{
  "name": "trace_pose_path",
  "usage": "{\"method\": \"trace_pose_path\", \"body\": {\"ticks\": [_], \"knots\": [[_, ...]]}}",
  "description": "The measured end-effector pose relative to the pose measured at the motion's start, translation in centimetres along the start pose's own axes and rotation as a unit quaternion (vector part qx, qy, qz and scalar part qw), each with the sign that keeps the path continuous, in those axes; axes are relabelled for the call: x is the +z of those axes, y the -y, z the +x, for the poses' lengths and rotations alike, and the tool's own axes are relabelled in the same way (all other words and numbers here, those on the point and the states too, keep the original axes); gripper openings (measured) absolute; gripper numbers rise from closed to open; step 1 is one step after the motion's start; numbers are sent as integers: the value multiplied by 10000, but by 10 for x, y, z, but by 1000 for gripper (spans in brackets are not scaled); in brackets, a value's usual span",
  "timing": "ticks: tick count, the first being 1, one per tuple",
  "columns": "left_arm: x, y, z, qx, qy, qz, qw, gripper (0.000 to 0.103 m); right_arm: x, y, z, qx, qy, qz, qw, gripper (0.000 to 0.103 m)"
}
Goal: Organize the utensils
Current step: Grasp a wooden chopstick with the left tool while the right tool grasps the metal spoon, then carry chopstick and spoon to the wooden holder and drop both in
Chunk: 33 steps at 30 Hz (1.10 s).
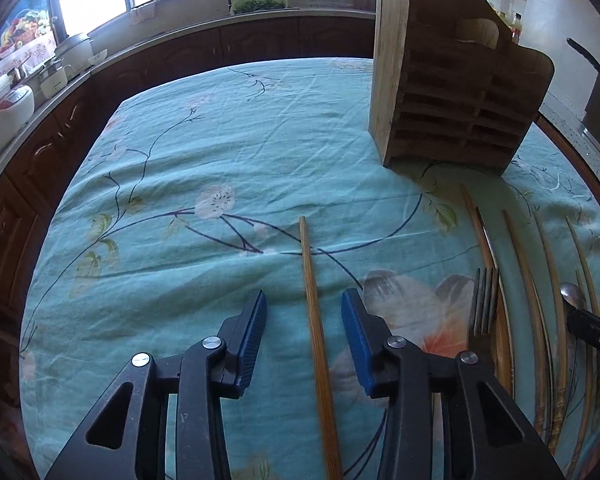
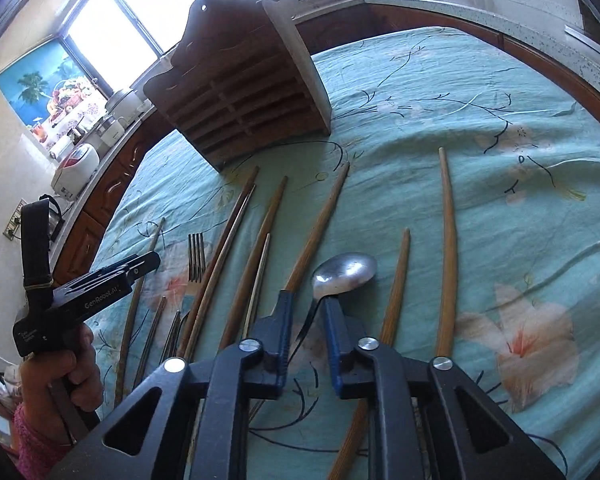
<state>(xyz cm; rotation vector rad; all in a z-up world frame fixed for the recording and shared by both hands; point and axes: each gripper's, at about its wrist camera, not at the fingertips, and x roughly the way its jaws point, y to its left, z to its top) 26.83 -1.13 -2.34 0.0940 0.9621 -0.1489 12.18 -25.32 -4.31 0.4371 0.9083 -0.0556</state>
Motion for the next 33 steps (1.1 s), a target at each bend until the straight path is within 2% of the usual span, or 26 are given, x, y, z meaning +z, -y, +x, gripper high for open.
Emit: {"method": "trace_pose_path", "body": {"ticks": [2, 4, 5, 10, 17, 25, 33], "knots": [[5, 2, 6, -52, 48, 77, 9999, 17, 1, 0, 0, 17, 12, -28, 10000, 8], [7, 5, 8, -136, 60, 178, 9997, 6, 1, -2, -1, 65, 41, -50, 10000, 7], [7, 6, 8, -133, 54, 209, 9997, 5, 1, -3, -3, 116, 67, -55, 9999, 5], [3, -3, -10, -481, 164, -20, 9987, 4, 3, -10, -21, 278, 308, -151, 9990, 4], [-1, -26, -74, -1009, 750, -557, 9905, 4, 15, -22, -55, 421, 715, -275, 9962, 2], [-11, -43, -140, -1274, 1296, -795, 9801, 4, 29, -35, -88, 497, 1174, -459, 9908, 2], [-19, -44, -170, -1333, 1615, -815, 9744, 4, 38, -42, -109, 536, 1507, -557, 9856, 2]]}}
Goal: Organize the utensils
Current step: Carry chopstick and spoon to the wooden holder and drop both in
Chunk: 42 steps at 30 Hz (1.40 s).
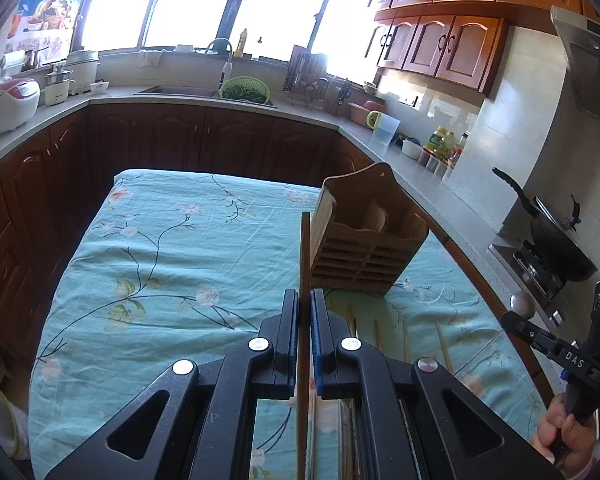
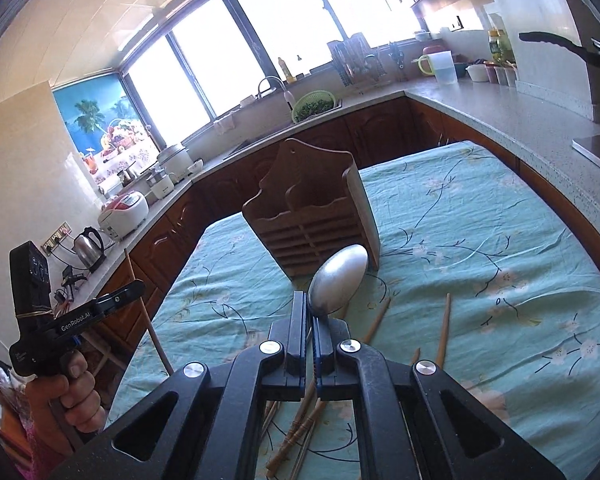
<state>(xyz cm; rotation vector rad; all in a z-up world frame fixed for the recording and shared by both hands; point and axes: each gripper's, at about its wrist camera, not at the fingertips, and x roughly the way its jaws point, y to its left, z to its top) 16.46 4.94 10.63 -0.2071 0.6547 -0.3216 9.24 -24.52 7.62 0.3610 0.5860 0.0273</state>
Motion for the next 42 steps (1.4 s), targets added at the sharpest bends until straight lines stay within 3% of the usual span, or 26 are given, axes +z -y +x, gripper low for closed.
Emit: {"method": "trace_pose_path", "body": {"ticks": [15, 23, 27, 33, 42], "knots": [[21, 3, -16, -164, 526, -55, 9985, 4, 24, 1, 0, -45, 336, -101, 9994, 2], [58, 12, -5, -340, 1082, 10, 9935, 4, 80, -7, 2, -356, 964, -502, 9934, 2], [86, 18, 8, -463, 1562, 38, 9866, 4, 116, -16, 14, -531, 1232, -769, 9880, 2], [102, 21, 64, -442, 2012, 114, 9785, 4, 143, -22, 57, -771, 1229, -1103, 9832, 2], [67, -1, 185, -194, 1647, -203, 9859, 4, 119, -7, 130, -994, 646, -1434, 9825, 2]]}}
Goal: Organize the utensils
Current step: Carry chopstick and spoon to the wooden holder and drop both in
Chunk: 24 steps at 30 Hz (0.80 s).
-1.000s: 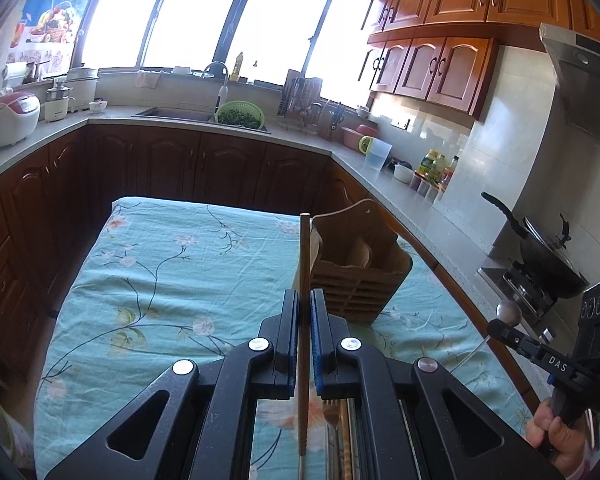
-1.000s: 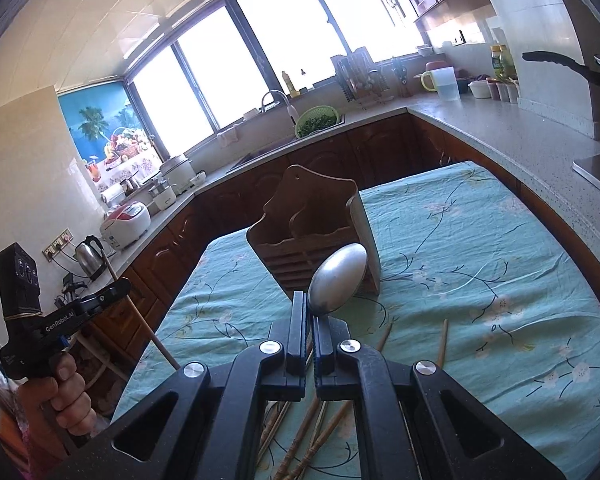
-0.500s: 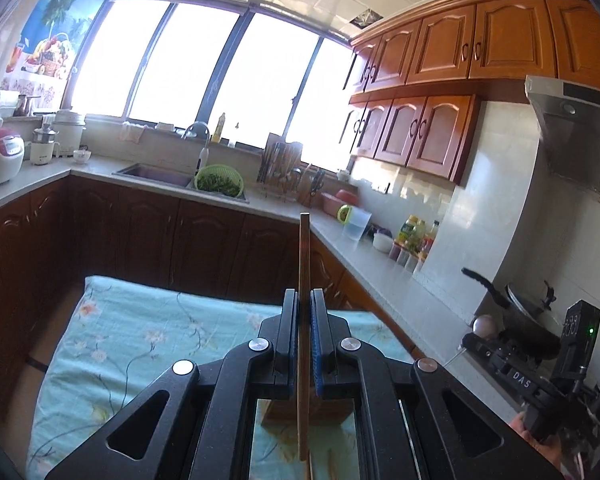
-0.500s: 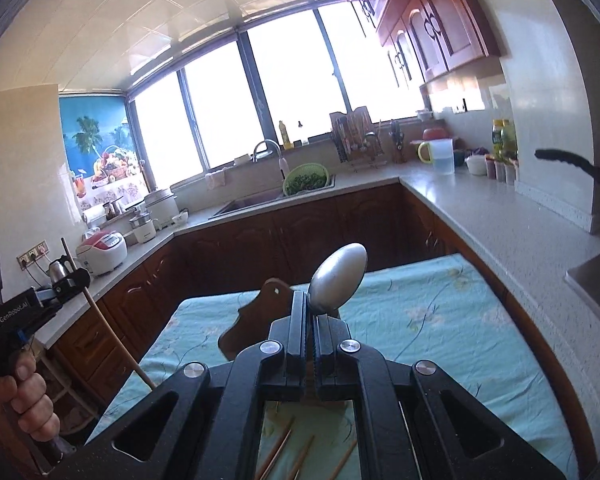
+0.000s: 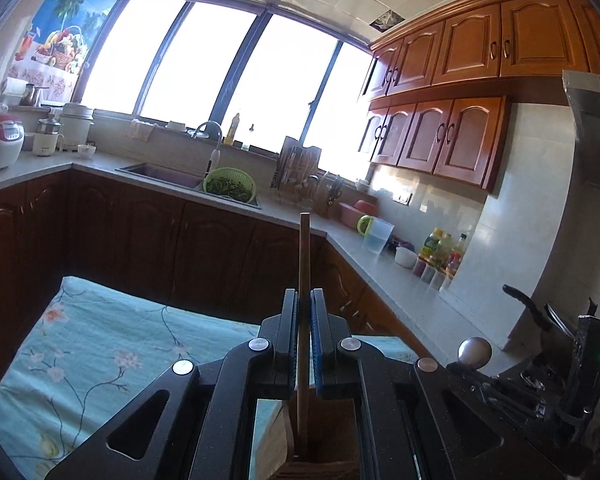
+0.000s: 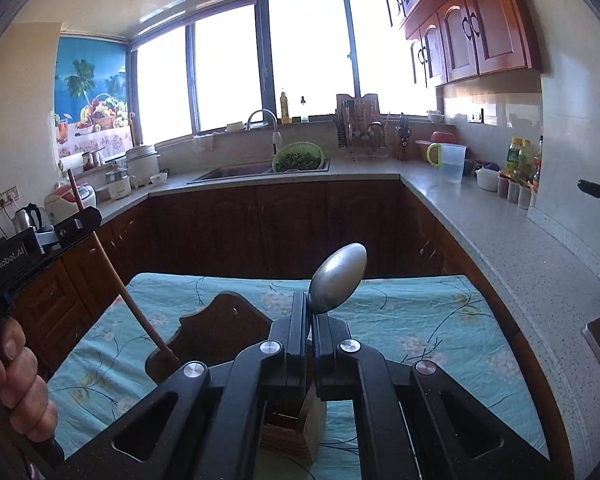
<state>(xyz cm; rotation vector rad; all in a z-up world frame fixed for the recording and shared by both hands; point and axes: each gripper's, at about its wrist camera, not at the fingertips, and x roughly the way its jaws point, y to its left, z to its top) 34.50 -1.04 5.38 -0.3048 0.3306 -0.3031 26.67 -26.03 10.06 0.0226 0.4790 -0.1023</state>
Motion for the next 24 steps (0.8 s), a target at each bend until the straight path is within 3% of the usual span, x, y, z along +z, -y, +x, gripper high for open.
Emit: {"method": "trace_pose_path", "body": {"ticks": [10, 20, 23, 24], "knots": [[-30, -11, 57, 114, -573, 171, 9981, 7, -26, 13, 26, 177, -373, 182, 9990, 2], [0, 0, 38, 54, -633, 138, 9979, 8, -21, 19, 29, 274, -427, 356, 9981, 6], [2, -7, 28, 78, -756, 44, 9971, 28, -19, 24, 24, 269, -394, 507, 9976, 10], [3, -8, 26, 115, -767, 20, 9970, 33, -19, 26, 20, 268, -358, 571, 9974, 18]]}}
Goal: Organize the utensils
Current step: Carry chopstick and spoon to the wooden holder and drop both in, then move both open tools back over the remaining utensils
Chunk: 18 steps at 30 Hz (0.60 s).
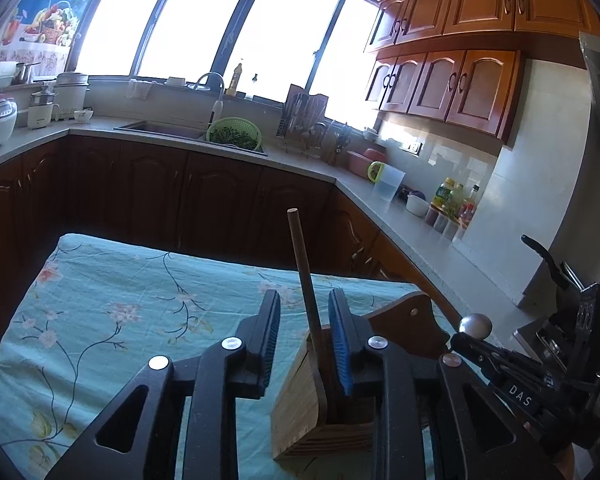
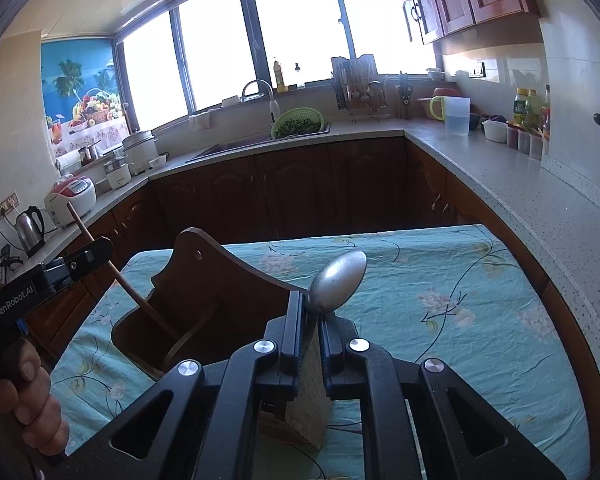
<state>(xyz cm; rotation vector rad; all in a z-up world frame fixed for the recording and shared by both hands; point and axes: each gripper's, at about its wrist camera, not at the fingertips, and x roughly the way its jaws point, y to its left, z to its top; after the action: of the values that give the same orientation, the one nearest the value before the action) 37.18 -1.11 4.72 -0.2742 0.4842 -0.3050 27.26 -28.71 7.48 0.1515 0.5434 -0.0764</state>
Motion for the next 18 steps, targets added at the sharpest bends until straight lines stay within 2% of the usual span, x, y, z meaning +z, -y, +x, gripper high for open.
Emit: {"method": "trace_pose_path", "body": {"ticks": [1, 2, 3, 4, 6, 7, 8, 9, 11, 18], "knots": [[0, -3, -8, 19, 17, -33, 10000, 43, 0, 3, -5, 19, 57, 76, 10000, 25], [0, -4, -12, 40, 41, -71, 10000, 53, 0, 5, -11, 64, 130, 162, 9998, 37], [0, -6, -17, 87, 55, -115, 9999, 58, 0, 8, -17, 103, 199, 247, 9994, 48], [0, -6, -24, 127, 87, -161, 9998, 63, 0, 11, -24, 134, 252, 334, 9990, 53], [-4, -9, -38, 145, 92, -248, 9995, 66, -3, 15, -37, 215, 339, 505, 9979, 71], [-7, -9, -45, 161, 79, -270, 9995, 73, -5, 18, -44, 238, 379, 596, 9972, 76], [-10, -10, -52, 216, 93, -285, 9993, 77, -7, 21, -51, 266, 434, 679, 9964, 87], [-15, -10, -61, 256, 125, -288, 9992, 78, -10, 23, -60, 293, 524, 741, 9954, 95], [-26, -10, -80, 267, 135, -266, 9992, 81, -17, 25, -77, 281, 661, 812, 9941, 100], [-62, -2, -135, 531, 45, -104, 9985, 83, -53, 28, -127, 249, 702, 933, 9928, 101]]}}
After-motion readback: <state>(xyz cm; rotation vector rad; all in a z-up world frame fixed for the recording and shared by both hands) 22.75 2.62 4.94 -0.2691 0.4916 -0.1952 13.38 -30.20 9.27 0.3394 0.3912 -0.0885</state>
